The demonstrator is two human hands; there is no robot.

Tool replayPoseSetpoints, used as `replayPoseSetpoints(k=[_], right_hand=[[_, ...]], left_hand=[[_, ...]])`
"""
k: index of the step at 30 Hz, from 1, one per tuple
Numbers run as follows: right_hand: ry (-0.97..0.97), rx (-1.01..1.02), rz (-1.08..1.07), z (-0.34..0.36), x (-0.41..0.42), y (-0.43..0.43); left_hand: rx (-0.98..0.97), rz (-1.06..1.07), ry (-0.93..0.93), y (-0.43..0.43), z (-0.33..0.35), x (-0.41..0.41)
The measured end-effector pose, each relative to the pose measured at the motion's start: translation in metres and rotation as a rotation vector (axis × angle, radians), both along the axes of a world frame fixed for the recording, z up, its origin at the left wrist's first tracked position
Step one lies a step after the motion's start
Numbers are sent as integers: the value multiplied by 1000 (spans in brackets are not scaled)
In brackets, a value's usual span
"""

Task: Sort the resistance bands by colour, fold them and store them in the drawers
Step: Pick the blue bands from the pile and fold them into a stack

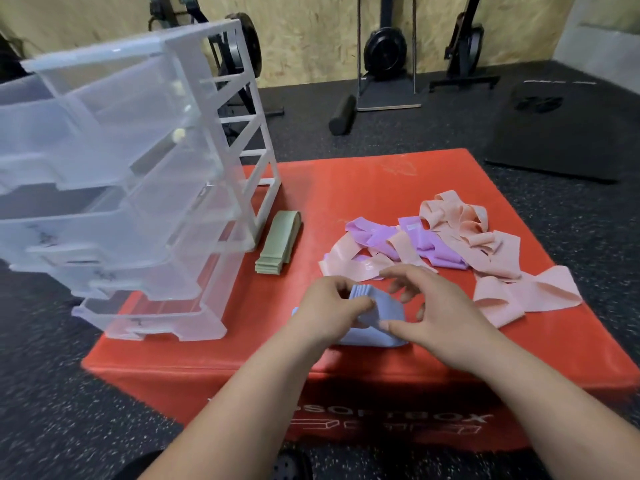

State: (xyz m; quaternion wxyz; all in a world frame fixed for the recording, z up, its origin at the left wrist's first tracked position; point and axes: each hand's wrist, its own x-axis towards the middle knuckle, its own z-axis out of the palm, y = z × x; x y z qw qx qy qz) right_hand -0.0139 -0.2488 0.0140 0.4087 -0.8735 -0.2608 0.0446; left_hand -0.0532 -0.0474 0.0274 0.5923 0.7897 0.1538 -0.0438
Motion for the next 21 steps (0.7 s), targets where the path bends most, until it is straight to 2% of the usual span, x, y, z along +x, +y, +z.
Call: replayPoseSetpoints(k=[2,4,6,13,21], right_hand=[[-61,-156,56,-12,5,4],[-32,-223,138,-23,8,10],[-21,-232,181,-32,9,17],[-173,-339,212,-46,12,45],[-205,-429,252,-44,14,65]], left_hand=[[-7,15,18,12,2,-1],[5,36,22,27,3,-3],[63,69,9,43,4,-5],[216,177,110,88,-12,-15],[256,171,145,127,-43,-17]])
